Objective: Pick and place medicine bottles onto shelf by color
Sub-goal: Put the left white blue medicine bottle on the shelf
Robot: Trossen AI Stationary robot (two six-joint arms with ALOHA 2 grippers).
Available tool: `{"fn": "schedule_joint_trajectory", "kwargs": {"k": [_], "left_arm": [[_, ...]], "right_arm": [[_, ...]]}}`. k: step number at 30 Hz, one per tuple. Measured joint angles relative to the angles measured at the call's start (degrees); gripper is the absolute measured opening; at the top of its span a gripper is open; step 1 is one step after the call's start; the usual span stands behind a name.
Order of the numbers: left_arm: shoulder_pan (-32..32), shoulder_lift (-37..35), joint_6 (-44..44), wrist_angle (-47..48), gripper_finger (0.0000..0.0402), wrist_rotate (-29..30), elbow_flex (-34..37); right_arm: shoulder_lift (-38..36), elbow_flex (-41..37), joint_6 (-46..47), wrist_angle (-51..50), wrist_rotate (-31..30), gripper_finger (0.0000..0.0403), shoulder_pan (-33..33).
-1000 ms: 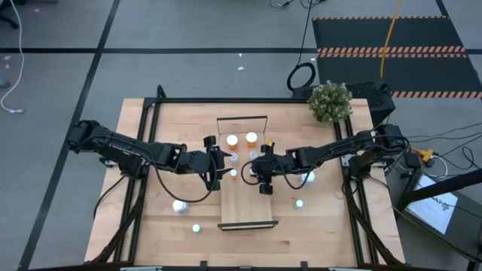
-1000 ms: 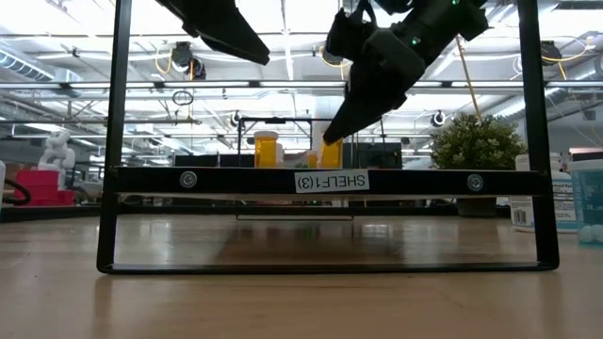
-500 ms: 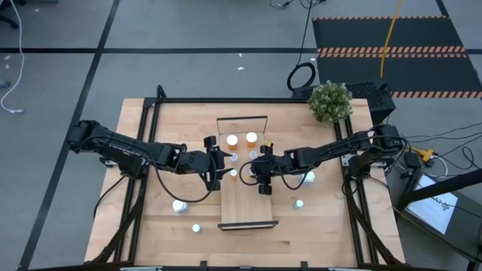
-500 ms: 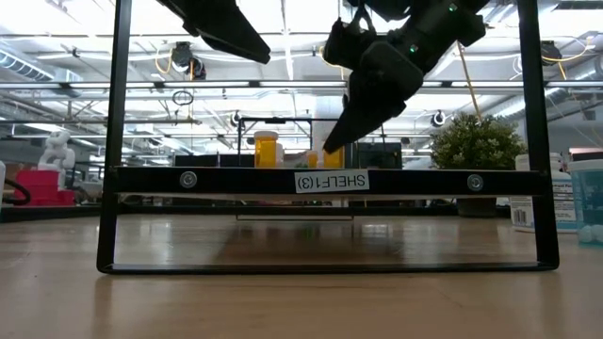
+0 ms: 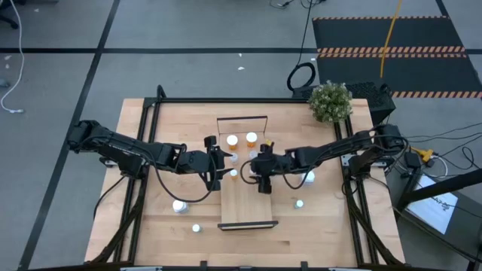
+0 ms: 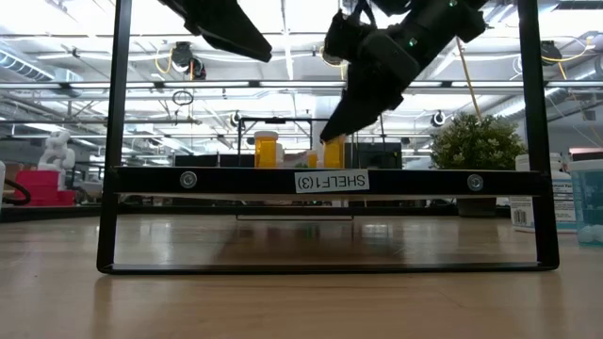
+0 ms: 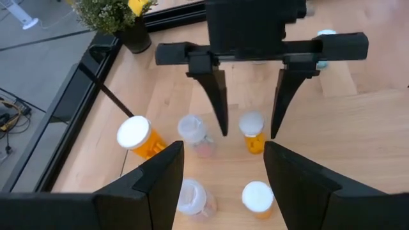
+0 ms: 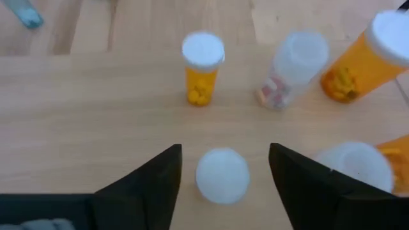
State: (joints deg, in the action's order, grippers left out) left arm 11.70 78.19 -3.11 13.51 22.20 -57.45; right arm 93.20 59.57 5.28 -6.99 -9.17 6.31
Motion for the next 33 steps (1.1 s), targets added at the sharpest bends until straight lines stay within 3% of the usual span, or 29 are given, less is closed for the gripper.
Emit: {"fn": "schedule_joint_trajectory", "kwargs": {"k": [7,18,25,33], "left_arm": [[0.5,0.0,0.5,0.1,0.0218,-0.9,0.0],[6.8,-5.0,3.8,6.5,0.0218,2.3,0.0],[11.0,-8.0,16.2,17.6,0.0218,7.4,0.0],[20.3,-7.6,31.4,31.2,0.0218,7.3,0.0]], "right_arm": [[-3.8,0.0,0.0,-0.2,0.0,0.0266,0.4],[-12.7,0.0,-0.6,-6.0,-0.1,0.0256,3.8],[-18.6,0.0,1.2,-12.3,-0.2,0.0251,5.0],[-22.2,0.0,2.1,-14.7,-1.5,0.0251,7.7]]}}
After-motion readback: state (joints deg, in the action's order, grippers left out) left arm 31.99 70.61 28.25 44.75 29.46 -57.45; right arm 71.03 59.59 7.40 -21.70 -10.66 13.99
